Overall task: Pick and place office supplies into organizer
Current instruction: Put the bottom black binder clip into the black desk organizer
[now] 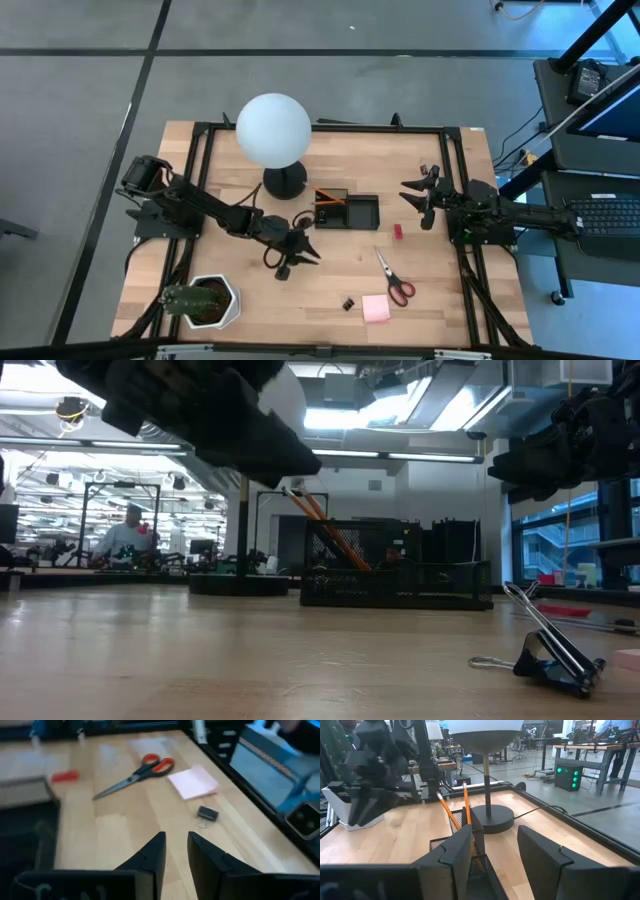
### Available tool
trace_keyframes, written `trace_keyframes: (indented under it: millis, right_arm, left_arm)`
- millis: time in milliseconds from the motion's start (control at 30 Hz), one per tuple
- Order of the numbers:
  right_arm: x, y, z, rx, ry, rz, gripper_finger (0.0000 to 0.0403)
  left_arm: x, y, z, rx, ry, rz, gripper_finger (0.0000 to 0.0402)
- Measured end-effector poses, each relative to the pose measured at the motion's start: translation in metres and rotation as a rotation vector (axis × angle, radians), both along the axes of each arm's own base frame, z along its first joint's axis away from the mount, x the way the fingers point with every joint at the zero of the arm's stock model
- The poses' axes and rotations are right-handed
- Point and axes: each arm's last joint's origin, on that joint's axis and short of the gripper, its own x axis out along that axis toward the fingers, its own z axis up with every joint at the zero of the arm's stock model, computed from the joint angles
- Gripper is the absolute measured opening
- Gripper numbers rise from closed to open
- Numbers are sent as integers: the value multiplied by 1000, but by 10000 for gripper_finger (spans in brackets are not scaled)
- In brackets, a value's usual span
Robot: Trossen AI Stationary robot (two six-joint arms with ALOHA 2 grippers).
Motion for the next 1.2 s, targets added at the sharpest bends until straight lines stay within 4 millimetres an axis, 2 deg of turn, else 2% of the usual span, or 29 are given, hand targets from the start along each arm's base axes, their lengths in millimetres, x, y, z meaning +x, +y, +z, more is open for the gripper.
trace_keyframes:
  millis: [200,333,567,767,833,1000,1200]
  right_arm:
    - [0,0,0,24,-6,0,162]
    - [0,0,0,24,-6,0,162]
    - [0,0,0,26,-7,0,162]
    - [0,0,0,26,-7,0,162]
    - [0,0,0,27,-7,0,162]
    - [0,0,0,29,-8,0,162]
    - [0,0,0,28,-8,0,162]
  left_arm:
    - [-4,-19,3,228,-110,-83,79]
    - [-6,-29,7,309,-189,-102,101]
    - [-4,-34,13,357,-280,-111,154]
    - [-1,-38,7,519,-300,-147,159]
    - [8,-42,6,464,-291,-140,156]
    - [28,-41,-1,188,-164,-55,153]
    - [42,-47,12,0,-38,-54,155]
